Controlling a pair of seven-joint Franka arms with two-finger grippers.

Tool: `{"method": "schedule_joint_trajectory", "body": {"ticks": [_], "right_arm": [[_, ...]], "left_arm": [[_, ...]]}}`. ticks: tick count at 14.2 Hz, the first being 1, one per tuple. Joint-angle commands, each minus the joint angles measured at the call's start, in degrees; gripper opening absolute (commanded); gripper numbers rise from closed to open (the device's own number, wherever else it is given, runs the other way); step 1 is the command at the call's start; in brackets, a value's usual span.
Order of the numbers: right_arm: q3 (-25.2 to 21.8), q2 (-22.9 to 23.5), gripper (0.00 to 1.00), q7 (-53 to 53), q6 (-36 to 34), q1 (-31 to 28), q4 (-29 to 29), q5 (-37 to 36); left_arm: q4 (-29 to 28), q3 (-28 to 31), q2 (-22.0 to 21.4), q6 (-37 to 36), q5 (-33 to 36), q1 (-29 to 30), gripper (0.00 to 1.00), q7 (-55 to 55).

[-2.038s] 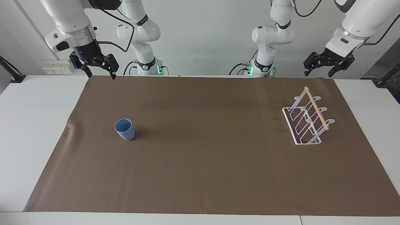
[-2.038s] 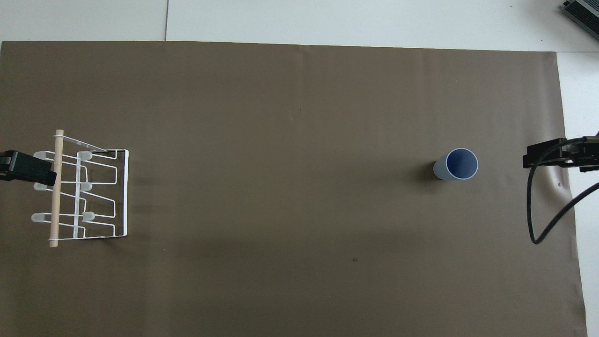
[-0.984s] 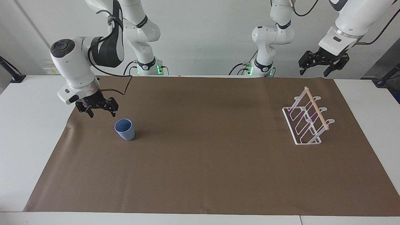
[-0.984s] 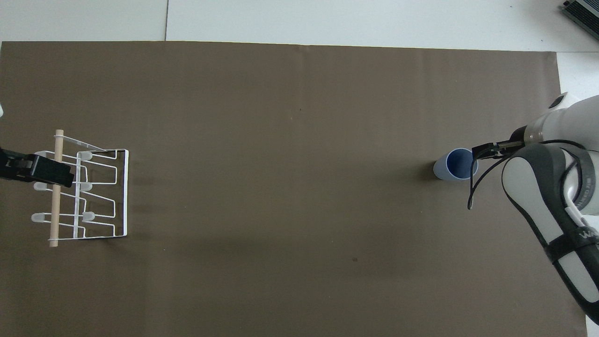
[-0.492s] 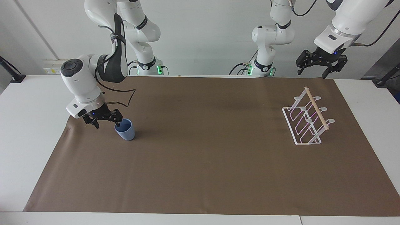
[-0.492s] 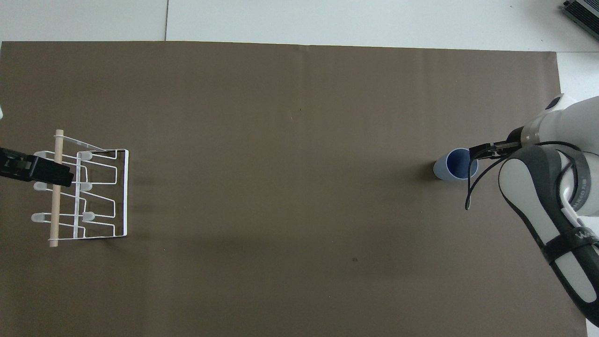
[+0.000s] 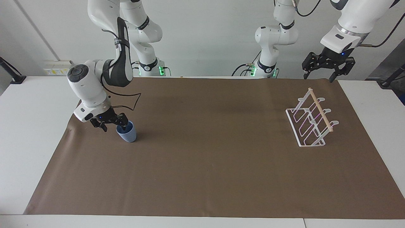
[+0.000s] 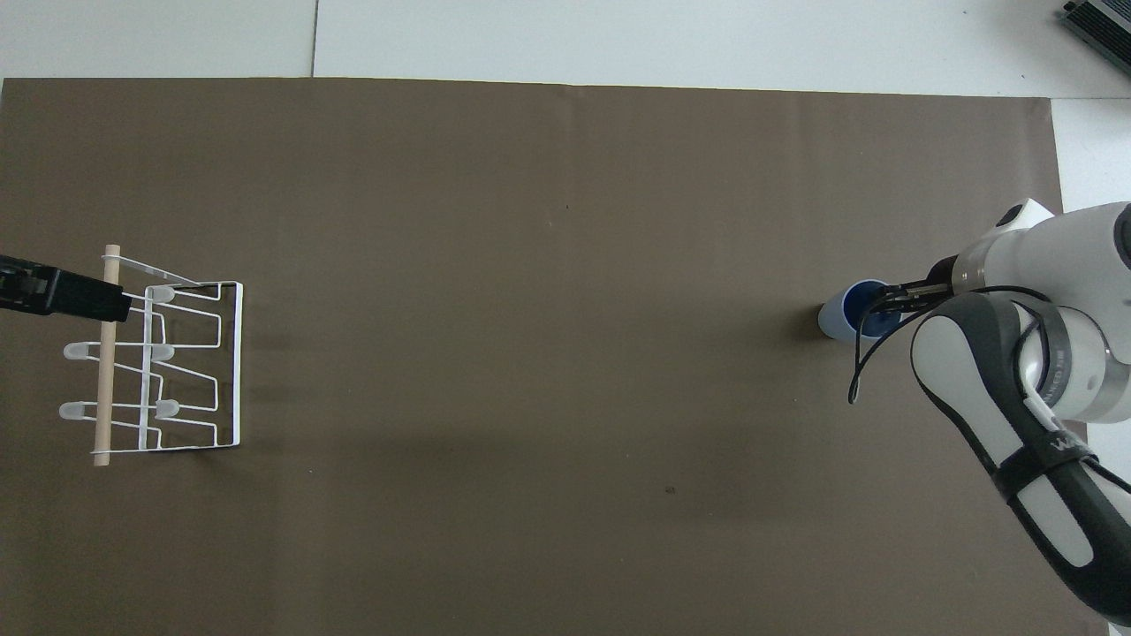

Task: Hang cup on cup holder
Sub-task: 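Reach the right gripper to the blue cup and grip its rim, then lift the blue cup with the right gripper toward the table center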

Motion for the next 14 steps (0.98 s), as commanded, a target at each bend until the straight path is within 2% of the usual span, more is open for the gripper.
{"method": "schedule_joint_trajectory", "body": {"ticks": [1,5,8,11,12,14], "right_arm": [[0.09,-0.98,0.00,-1.88,1.46,-0.31,-1.56,2.01],[0.09,-0.98,0.00,-2.14,-1.08,-0.40,0.37,4.21],[0.18,-1.41,0.00,-2.31,-5.73,-0.31,4.67,4.21],[1.40,-4.39,0.00,-2.32,-6.62,0.65,6.08,6.13],[2.37,-4.75,0.00,-2.14,-7.58,0.65,7.74,7.28],[2.64,-4.06,0.00,-2.14,-14.49,0.48,14.23,10.87]], "left_arm": [[-1.61,0.11,-1.16,1.38,0.08,0.89,1.00,-0.41],[-1.43,0.20,-1.34,1.21,0.17,1.68,1.00,-0.50],[-1.52,0.20,-1.34,1.21,0.17,3.69,1.00,-0.50],[-1.69,0.20,-1.43,1.30,0.17,5.37,1.00,-0.50],[-1.69,0.20,-1.43,1.21,0.17,5.81,1.00,-0.50],[-1.78,0.20,-1.43,0.95,0.17,6.69,1.00,-0.50]]}}
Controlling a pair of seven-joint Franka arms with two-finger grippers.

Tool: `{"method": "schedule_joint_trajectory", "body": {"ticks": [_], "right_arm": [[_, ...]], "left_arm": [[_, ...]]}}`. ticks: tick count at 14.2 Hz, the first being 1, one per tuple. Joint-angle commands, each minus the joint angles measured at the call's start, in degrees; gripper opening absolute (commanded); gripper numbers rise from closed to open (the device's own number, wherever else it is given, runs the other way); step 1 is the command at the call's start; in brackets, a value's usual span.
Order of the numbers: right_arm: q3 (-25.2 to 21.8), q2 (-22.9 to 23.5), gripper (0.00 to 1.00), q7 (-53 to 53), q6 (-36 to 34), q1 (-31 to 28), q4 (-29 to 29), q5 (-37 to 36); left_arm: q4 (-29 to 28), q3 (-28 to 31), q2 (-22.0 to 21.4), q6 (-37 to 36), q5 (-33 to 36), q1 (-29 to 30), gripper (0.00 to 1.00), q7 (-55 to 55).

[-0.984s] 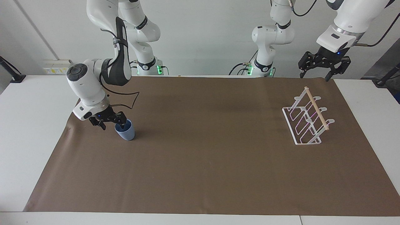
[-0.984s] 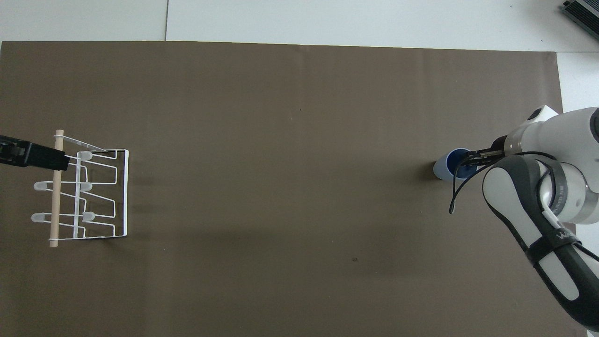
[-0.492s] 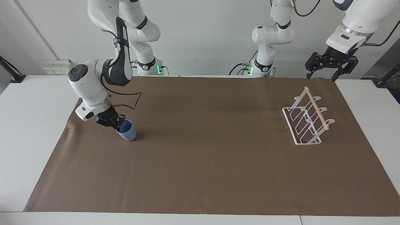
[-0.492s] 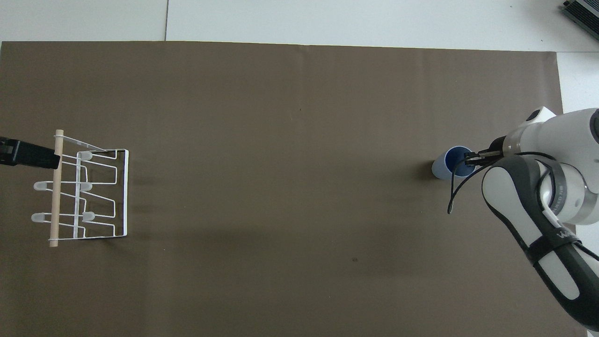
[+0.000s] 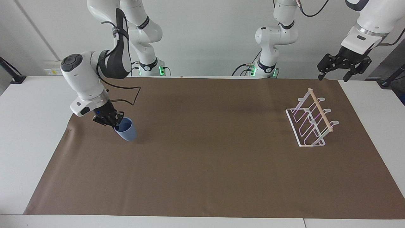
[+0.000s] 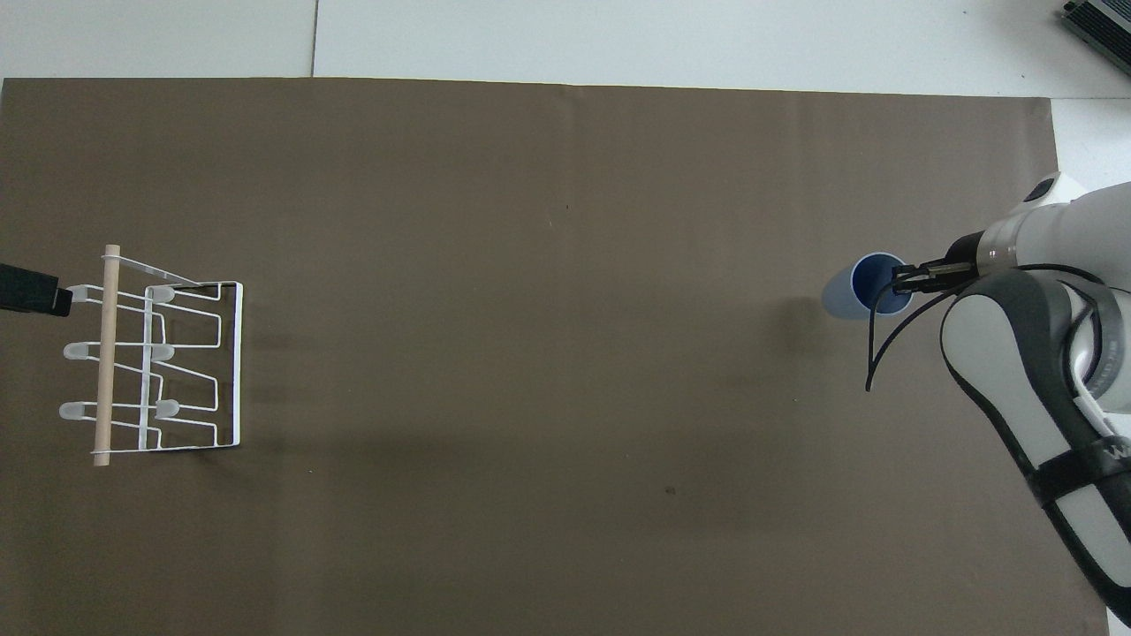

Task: Hang cup on cup holder
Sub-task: 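Lift the blue cup with the right gripper toward the table center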

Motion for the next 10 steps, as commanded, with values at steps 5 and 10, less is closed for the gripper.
{"method": "schedule_joint_trajectory", "body": {"ticks": [5,10], "right_arm": [[0.36,0.10,0.00,-2.25,-10.66,-0.07,8.66,23.87],[0.36,-0.17,0.00,-4.70,-13.37,4.06,5.32,43.03]], "left_arm": [[-0.98,-0.26,-2.38,1.21,0.25,2.36,1.00,-0.03],[-1.07,0.01,-5.19,0.51,0.60,2.37,1.00,-0.12]]}}
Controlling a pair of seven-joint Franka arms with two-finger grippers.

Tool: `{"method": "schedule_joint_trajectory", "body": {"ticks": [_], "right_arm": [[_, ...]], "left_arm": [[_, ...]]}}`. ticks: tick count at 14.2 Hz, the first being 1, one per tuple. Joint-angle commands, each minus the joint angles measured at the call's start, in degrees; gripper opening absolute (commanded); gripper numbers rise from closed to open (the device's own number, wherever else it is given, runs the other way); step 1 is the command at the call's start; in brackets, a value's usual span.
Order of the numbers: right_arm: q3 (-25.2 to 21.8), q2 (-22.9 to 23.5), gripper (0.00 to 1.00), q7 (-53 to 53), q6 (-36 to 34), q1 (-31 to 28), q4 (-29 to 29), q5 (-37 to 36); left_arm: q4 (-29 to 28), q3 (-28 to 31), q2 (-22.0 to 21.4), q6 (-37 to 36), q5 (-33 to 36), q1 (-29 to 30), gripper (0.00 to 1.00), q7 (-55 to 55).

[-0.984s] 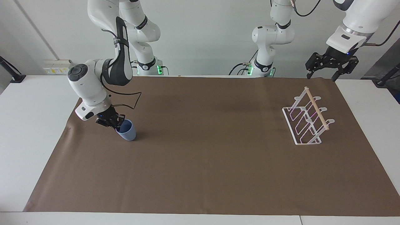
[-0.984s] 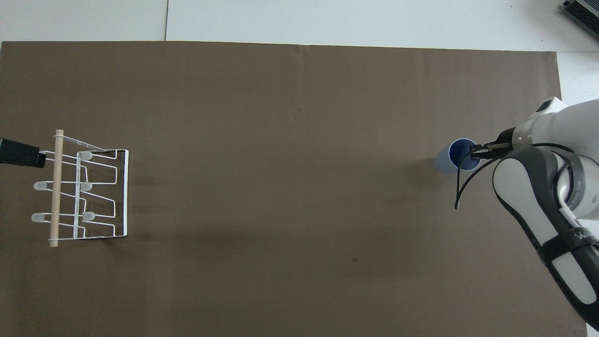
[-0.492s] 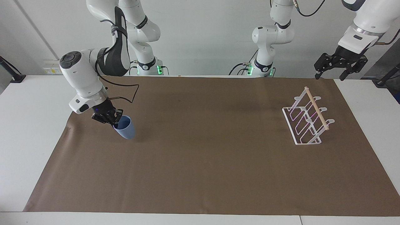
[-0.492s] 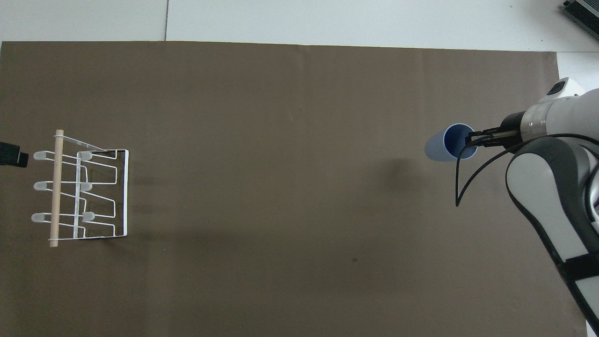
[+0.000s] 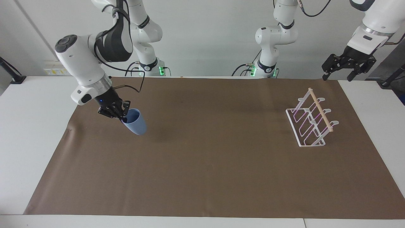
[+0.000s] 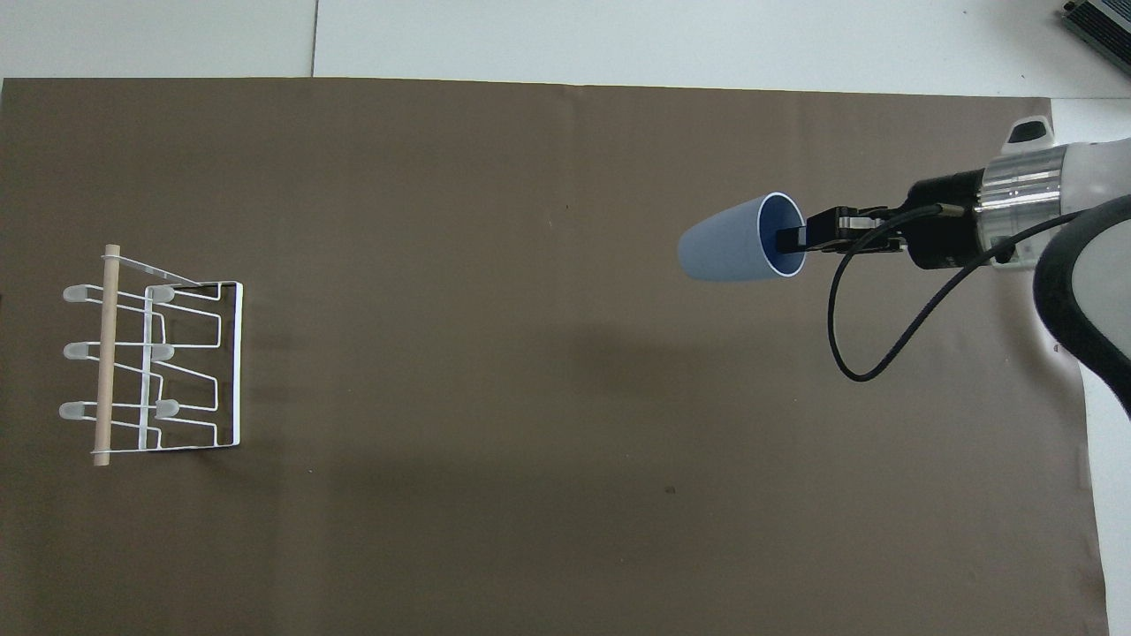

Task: Hang cup on cup holder
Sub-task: 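Lift the blue cup with the right gripper toward the table center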

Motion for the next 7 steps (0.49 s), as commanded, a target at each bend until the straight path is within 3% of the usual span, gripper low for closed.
{"method": "schedule_joint_trajectory", "body": {"ticks": [1,7], "right_arm": [[-0.08,-0.95,0.00,-3.32,-3.14,-0.04,-3.48,10.94],[0.01,-5.87,0.00,-4.29,-9.04,0.93,-15.60,35.90]], "left_arm": [[-1.26,-0.17,-2.22,0.19,0.60,0.52,1.00,-0.03],[-1.35,-3.14,-2.75,-0.61,0.07,-1.76,1.00,8.74]]}}
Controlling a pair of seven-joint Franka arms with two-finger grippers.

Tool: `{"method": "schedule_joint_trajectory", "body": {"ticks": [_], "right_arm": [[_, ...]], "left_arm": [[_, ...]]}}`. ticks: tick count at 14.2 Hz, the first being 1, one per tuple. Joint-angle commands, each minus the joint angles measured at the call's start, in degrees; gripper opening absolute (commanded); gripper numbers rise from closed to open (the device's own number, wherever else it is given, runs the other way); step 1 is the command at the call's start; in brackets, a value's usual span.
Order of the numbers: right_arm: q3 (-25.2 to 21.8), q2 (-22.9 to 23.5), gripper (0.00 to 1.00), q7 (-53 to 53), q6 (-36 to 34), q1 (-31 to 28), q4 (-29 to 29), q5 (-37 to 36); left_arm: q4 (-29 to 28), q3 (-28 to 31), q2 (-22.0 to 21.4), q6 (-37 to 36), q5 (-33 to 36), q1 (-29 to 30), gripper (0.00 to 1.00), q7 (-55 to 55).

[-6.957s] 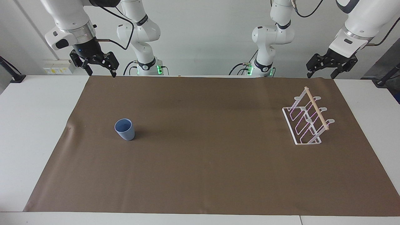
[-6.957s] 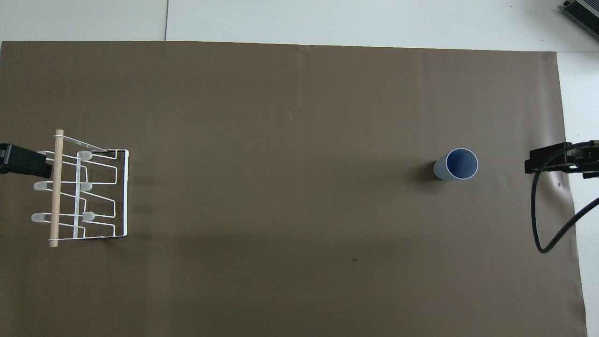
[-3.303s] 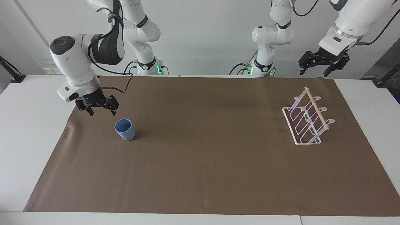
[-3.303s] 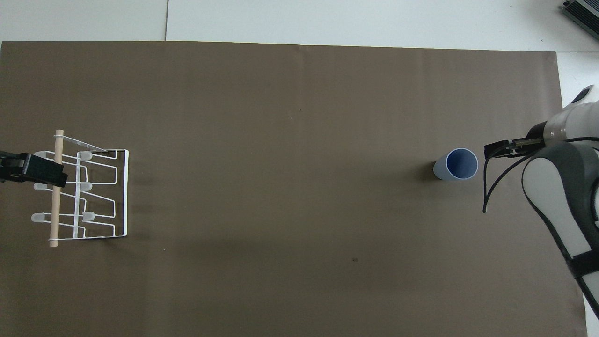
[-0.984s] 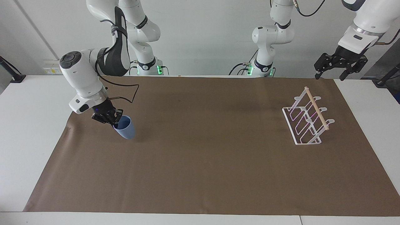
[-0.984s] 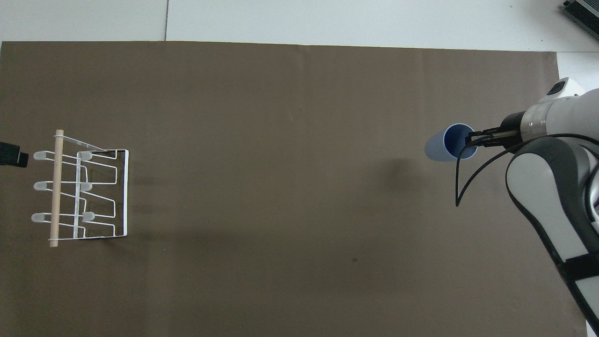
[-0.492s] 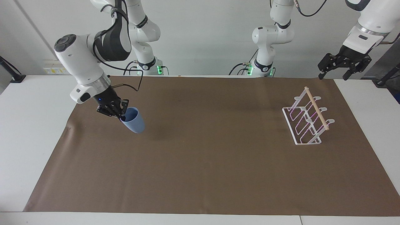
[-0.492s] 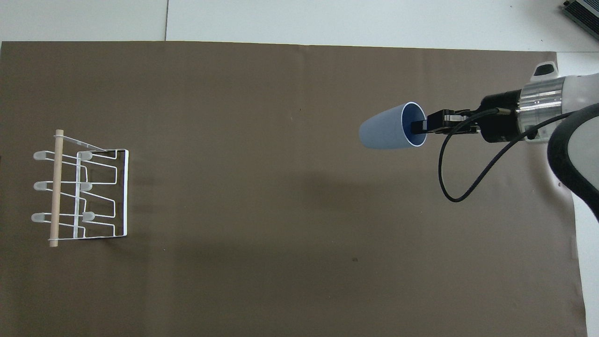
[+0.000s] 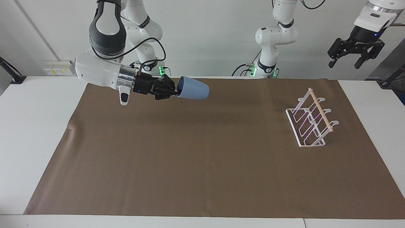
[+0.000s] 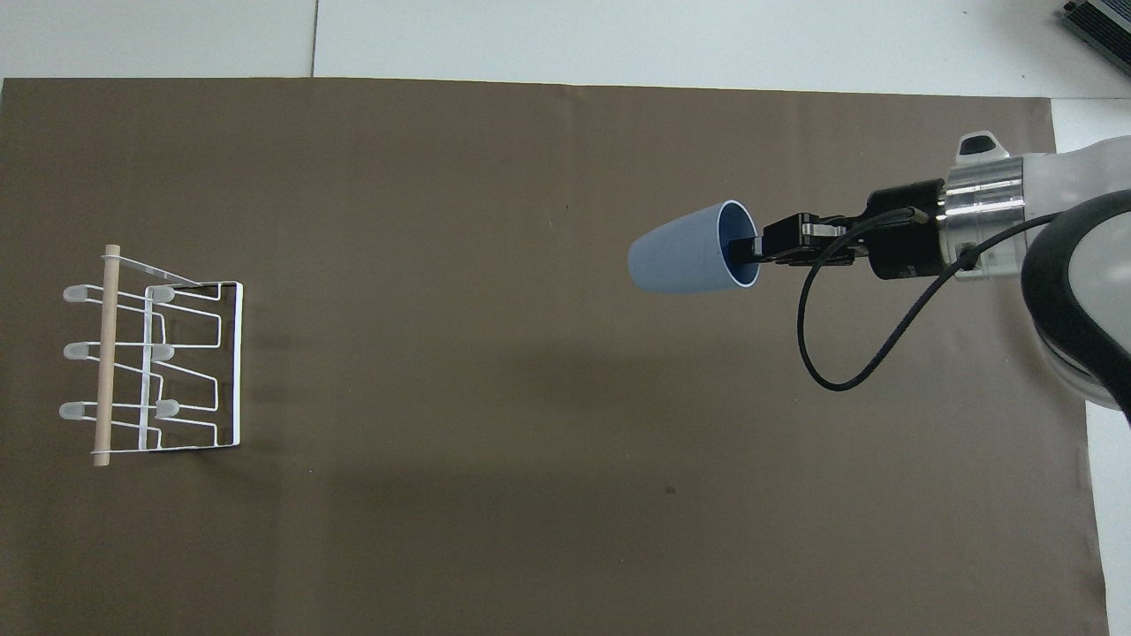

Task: Hang cup on cup holder
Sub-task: 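Lift the blue cup with the right gripper toward the table center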

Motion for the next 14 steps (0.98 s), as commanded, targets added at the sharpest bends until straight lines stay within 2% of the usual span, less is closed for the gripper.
{"method": "schedule_joint_trajectory", "body": {"ticks": [1,4,8,12,14], "right_arm": [[-0.04,-4.43,0.00,-2.54,-0.70,1.30,-8.39,11.21],[-0.04,-5.58,0.00,-3.86,-0.52,3.77,-12.09,18.61],[-0.04,-6.72,0.00,-4.30,0.53,6.14,-14.02,23.01],[-0.04,-6.99,0.00,-5.35,6.76,11.58,-14.73,29.77],[-0.04,-6.99,0.00,-5.96,8.61,13.26,-14.73,32.69]], "left_arm": [[-1.21,-2.79,-1.31,0.07,-0.47,-2.22,1.00,4.27],[-1.64,-5.43,-1.49,1.90,-1.89,-5.99,1.00,8.74],[-3.57,-5.88,-2.28,4.03,-1.89,-11.62,1.00,16.03],[-2.97,-5.88,-0.26,4.20,-4.70,-16.80,1.00,20.35],[-2.53,-5.96,1.32,6.65,-4.87,-18.05,1.00,25.25]]}}
